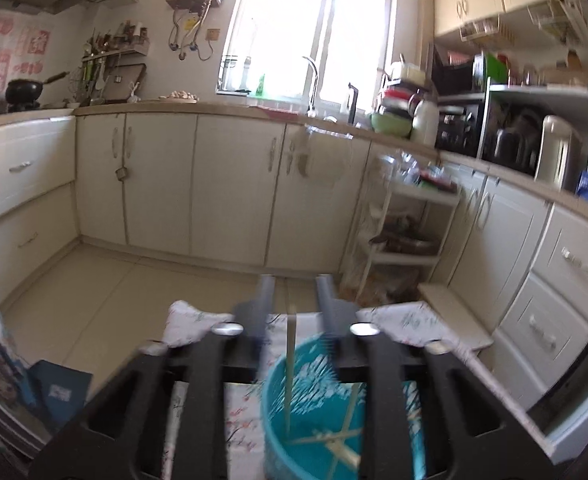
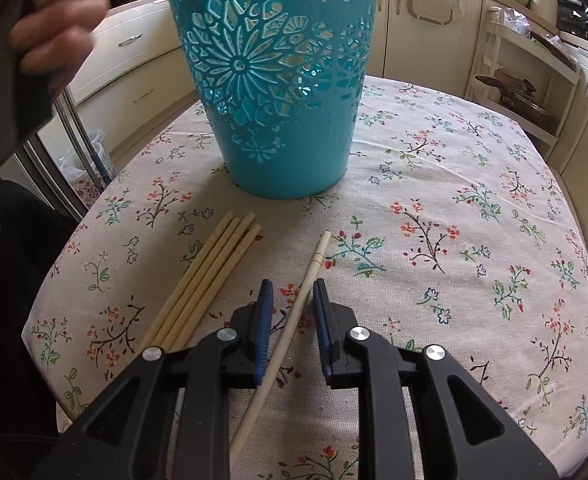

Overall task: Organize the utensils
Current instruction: 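Release the stick into the basket with the left tool while the right tool grasps a single stick, then carry the stick with the right tool over the basket and release it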

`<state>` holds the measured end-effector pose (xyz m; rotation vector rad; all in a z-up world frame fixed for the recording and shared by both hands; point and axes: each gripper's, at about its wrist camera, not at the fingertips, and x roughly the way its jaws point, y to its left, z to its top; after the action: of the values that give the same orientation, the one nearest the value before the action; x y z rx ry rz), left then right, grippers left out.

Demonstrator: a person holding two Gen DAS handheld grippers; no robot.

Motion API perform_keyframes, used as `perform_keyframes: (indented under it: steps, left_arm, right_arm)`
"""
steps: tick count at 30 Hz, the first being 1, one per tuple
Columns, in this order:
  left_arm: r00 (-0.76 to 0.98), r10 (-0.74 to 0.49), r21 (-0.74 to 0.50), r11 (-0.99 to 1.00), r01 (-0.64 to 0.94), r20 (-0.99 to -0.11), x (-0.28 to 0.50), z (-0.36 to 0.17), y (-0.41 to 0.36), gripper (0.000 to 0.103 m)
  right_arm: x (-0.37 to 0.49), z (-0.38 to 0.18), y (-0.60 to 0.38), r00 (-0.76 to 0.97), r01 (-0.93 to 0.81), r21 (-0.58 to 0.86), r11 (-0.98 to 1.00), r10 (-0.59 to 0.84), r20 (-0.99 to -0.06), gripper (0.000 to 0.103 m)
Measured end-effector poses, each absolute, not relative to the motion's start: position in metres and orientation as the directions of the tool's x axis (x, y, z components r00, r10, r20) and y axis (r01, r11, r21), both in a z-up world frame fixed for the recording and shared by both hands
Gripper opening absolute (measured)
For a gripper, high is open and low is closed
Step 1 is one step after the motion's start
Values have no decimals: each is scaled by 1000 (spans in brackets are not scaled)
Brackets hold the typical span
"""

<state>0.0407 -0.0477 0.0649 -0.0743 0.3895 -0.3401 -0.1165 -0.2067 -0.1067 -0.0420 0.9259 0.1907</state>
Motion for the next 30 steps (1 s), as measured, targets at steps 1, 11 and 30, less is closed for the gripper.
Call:
perform_keyframes:
  steps: [1,11,30]
  left_arm:
    - [877,-320,-113,947,300,-358,34,63,-47,48]
    - [912,-274,-42,961,274,-305,-21,61,-28,63]
    - [989,-115,-186,978,96,-96,-59,86,22,69]
  right_arm:
    - [-117,-106,-207,585,-180,48,983,146,-798,21]
    - [-119,-105,-199,596,-166,-8,986,94,-797,7]
    - [-119,83,-265,991,-100,597,796,26,131,6]
